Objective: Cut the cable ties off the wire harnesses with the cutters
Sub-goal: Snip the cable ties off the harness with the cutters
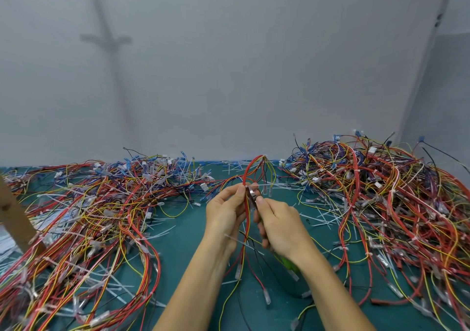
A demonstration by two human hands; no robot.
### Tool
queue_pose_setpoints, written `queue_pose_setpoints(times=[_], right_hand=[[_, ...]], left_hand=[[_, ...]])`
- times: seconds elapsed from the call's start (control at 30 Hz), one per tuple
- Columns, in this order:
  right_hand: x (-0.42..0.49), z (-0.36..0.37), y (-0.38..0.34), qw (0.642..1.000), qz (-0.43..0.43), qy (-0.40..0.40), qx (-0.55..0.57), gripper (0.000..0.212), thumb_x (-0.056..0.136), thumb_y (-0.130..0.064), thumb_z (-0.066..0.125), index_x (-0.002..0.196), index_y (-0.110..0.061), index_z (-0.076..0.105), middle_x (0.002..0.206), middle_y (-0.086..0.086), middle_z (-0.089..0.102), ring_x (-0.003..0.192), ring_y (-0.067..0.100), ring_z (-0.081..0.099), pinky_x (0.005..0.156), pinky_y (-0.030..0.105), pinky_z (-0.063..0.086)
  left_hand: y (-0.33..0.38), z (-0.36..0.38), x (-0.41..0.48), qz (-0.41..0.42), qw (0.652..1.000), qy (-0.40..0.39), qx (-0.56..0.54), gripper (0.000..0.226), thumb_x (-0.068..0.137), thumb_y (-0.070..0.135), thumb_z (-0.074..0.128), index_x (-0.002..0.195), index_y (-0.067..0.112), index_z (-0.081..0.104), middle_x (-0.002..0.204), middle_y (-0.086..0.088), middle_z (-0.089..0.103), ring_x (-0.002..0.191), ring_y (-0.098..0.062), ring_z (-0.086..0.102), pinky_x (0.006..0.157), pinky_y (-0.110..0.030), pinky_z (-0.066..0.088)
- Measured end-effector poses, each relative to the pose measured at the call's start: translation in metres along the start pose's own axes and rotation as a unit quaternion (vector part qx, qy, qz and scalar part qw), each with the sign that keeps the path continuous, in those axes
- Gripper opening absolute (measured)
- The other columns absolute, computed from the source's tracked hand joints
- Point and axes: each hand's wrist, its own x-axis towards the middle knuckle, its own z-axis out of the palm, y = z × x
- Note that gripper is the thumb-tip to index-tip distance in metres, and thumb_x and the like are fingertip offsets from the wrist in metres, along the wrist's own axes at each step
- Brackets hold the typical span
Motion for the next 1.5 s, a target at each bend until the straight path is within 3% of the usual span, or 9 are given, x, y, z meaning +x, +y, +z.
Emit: queue_pose_setpoints(times=[0.37, 0.53, 0.7, 0.83, 1.0, 1.1, 1.23, 1.37, 1.5], right_hand=[[0.001, 0.001, 0.000, 0.998, 0.010, 0.015, 0.064, 0.048, 0.102, -0.044, 0.037, 0.070, -0.013, 0.056, 0.050, 0.000, 0.053, 0.039, 0.015, 0.052, 0.043, 0.026, 0.040], [0.001, 0.000, 0.000, 0.993, -0.031, 0.063, 0.092, 0.046, 0.081, -0.063, 0.057, 0.076, -0.018, 0.061, 0.059, 0.004, 0.062, 0.044, 0.013, 0.055, 0.050, 0.033, 0.045], [0.006, 0.003, 0.004, 0.989, -0.027, 0.133, 0.065, 0.014, 0.085, -0.031, 0.071, 0.075, -0.022, 0.066, 0.065, -0.006, 0.068, 0.066, 0.014, 0.063, 0.065, 0.033, 0.050], [0.008, 0.000, 0.010, 0.985, 0.010, 0.160, 0.064, 0.018, 0.084, -0.032, 0.072, 0.072, -0.022, 0.062, 0.057, -0.004, 0.062, 0.057, 0.019, 0.058, 0.058, 0.032, 0.046], [0.011, -0.003, 0.014, 0.980, 0.043, 0.164, 0.103, 0.018, 0.084, -0.028, 0.072, 0.070, -0.023, 0.062, 0.062, 0.004, 0.063, 0.063, 0.031, 0.062, 0.064, 0.042, 0.052], [0.012, -0.002, 0.014, 0.971, 0.050, 0.182, 0.149, 0.016, 0.083, -0.024, 0.072, 0.069, -0.022, 0.063, 0.059, 0.003, 0.061, 0.058, 0.027, 0.056, 0.064, 0.045, 0.052], [0.014, -0.004, 0.015, 0.953, 0.060, 0.218, 0.203, 0.015, 0.083, -0.022, 0.072, 0.070, -0.022, 0.064, 0.054, -0.006, 0.056, 0.057, 0.019, 0.052, 0.062, 0.041, 0.047], [0.015, -0.009, 0.016, 0.931, 0.068, 0.234, 0.270, 0.014, 0.085, -0.018, 0.072, 0.073, -0.019, 0.064, 0.057, 0.002, 0.053, 0.056, 0.020, 0.046, 0.059, 0.036, 0.043], [0.014, -0.014, 0.014, 0.915, 0.075, 0.229, 0.323, 0.013, 0.086, -0.015, 0.071, 0.076, -0.018, 0.064, 0.055, 0.003, 0.048, 0.049, 0.016, 0.041, 0.051, 0.031, 0.038]], left_hand=[[0.001, -0.001, 0.000, 0.015, 1.000, 0.025, 0.000, 0.024, 0.096, 0.011, 0.056, 0.113, -0.004, 0.064, 0.099, -0.009, 0.075, 0.082, -0.013, 0.072, 0.075, -0.025, 0.057], [0.004, -0.005, -0.001, 0.025, 0.997, -0.017, 0.066, 0.017, 0.096, 0.003, 0.053, 0.107, 0.002, 0.067, 0.104, -0.011, 0.074, 0.087, -0.019, 0.071, 0.083, -0.030, 0.055], [0.004, -0.001, -0.004, 0.032, 0.986, -0.094, 0.136, 0.031, 0.098, -0.006, 0.039, 0.106, 0.003, 0.068, 0.099, -0.015, 0.075, 0.096, -0.023, 0.072, 0.082, -0.026, 0.058], [0.003, 0.002, -0.005, 0.021, 0.985, -0.115, 0.124, 0.034, 0.102, -0.006, 0.028, 0.116, 0.001, 0.058, 0.114, -0.008, 0.072, 0.105, -0.021, 0.069, 0.085, -0.025, 0.056], [0.001, 0.003, -0.006, 0.020, 0.985, -0.133, 0.110, 0.038, 0.101, -0.010, 0.024, 0.121, 0.003, 0.053, 0.124, -0.006, 0.067, 0.115, -0.018, 0.064, 0.101, -0.031, 0.049], [0.001, 0.003, -0.007, 0.070, 0.981, -0.096, 0.156, 0.031, 0.097, -0.010, 0.036, 0.112, 0.006, 0.059, 0.116, -0.006, 0.070, 0.109, -0.017, 0.067, 0.095, -0.028, 0.052], [0.004, -0.006, -0.006, 0.170, 0.932, -0.050, 0.315, 0.015, 0.089, 0.004, 0.058, 0.092, 0.016, 0.068, 0.088, -0.001, 0.074, 0.082, -0.020, 0.071, 0.081, -0.036, 0.057], [0.007, -0.010, -0.011, 0.197, 0.882, -0.069, 0.422, 0.021, 0.074, 0.032, 0.052, 0.075, 0.029, 0.072, 0.072, 0.005, 0.072, 0.071, -0.017, 0.068, 0.075, -0.043, 0.057], [0.009, -0.011, -0.012, 0.197, 0.851, -0.089, 0.479, 0.025, 0.067, 0.029, 0.046, 0.066, 0.034, 0.070, 0.061, 0.009, 0.068, 0.062, -0.009, 0.064, 0.068, -0.035, 0.054]])
